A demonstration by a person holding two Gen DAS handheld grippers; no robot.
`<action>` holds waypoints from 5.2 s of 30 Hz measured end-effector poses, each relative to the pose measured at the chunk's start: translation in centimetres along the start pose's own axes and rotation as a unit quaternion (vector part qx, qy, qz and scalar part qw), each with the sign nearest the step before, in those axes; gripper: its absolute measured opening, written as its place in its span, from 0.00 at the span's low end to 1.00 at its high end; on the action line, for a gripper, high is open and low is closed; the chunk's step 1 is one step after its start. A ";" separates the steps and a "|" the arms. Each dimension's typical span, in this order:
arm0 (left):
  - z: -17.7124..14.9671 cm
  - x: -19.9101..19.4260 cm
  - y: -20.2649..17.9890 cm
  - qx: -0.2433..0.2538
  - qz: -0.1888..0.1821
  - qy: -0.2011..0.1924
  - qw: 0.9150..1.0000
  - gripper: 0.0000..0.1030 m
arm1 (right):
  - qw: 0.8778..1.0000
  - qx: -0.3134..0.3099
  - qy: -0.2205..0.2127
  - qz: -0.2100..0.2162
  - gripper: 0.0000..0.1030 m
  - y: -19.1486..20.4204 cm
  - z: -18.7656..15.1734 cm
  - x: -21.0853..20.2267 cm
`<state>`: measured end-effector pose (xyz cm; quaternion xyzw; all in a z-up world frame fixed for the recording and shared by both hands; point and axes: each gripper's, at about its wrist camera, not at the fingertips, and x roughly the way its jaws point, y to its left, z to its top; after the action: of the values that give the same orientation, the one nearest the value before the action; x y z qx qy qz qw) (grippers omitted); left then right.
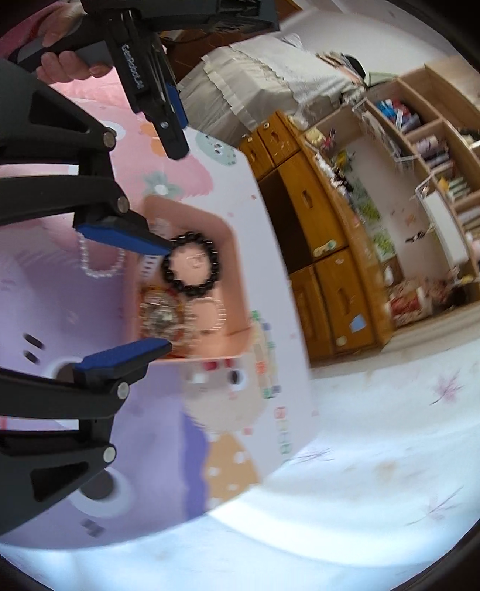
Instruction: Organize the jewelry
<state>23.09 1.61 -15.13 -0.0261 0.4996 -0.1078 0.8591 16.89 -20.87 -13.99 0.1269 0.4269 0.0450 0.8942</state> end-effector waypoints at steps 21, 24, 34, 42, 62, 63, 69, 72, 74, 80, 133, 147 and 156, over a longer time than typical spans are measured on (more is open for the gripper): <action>-6.8 2.0 4.3 0.011 0.015 0.094 0.995 0.68 | 0.990 -0.014 0.115 -0.080 0.13 3.9 -4.0 7.5; -6.8 1.6 4.4 0.014 0.018 0.093 0.995 0.68 | 0.987 -0.028 0.121 -0.101 0.07 4.3 -4.0 7.9; -8.6 -1.6 5.8 -0.003 0.018 0.121 0.993 0.69 | 0.986 -0.020 0.148 -0.080 0.07 5.6 -1.8 5.0; -10.4 -4.7 5.9 -0.021 0.008 0.123 0.992 0.75 | 0.993 -0.060 0.070 -0.069 0.07 7.6 3.1 -2.1; -9.0 -11.8 1.5 0.022 0.040 0.024 0.999 0.84 | 0.996 -0.051 0.040 -0.054 0.56 5.7 2.1 -3.9; -9.2 -12.5 1.3 0.020 0.043 0.015 0.999 0.84 | 0.996 -0.046 0.058 -0.052 0.57 5.4 0.9 -4.0; -10.1 -14.9 -0.1 -0.029 0.089 0.004 0.996 0.84 | 0.985 0.002 0.167 -0.036 0.73 2.3 -6.5 -5.5; -10.5 -15.2 -1.8 -0.042 0.082 0.035 0.995 0.84 | 0.974 0.008 0.221 -0.047 0.79 1.0 -9.3 -7.2; -11.0 -15.2 -3.3 -0.034 0.069 0.043 0.996 0.84 | 0.975 0.011 0.216 -0.041 0.82 0.4 -10.2 -9.2; -12.1 -15.9 -8.7 0.002 0.069 0.043 0.997 0.87 | 0.983 -0.025 0.180 -0.035 0.87 -0.4 -9.8 -14.5; -15.4 -21.2 -13.6 -0.023 0.141 -0.039 0.989 0.99 | 0.994 -0.105 0.031 -0.030 1.00 0.8 -8.3 -23.7; -15.0 -21.0 -13.8 -0.020 0.141 -0.039 0.989 0.99 | 0.994 -0.099 0.036 -0.032 1.00 0.0 -7.9 -23.1; -14.9 -20.9 -13.8 -0.019 0.141 -0.038 0.989 0.99 | 0.994 -0.099 0.036 -0.031 1.00 0.0 -7.8 -23.1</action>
<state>-1.97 -6.54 -2.61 0.0238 0.4670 0.0251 0.8836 -3.76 -23.79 -1.33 0.0222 0.4559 0.0636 0.8875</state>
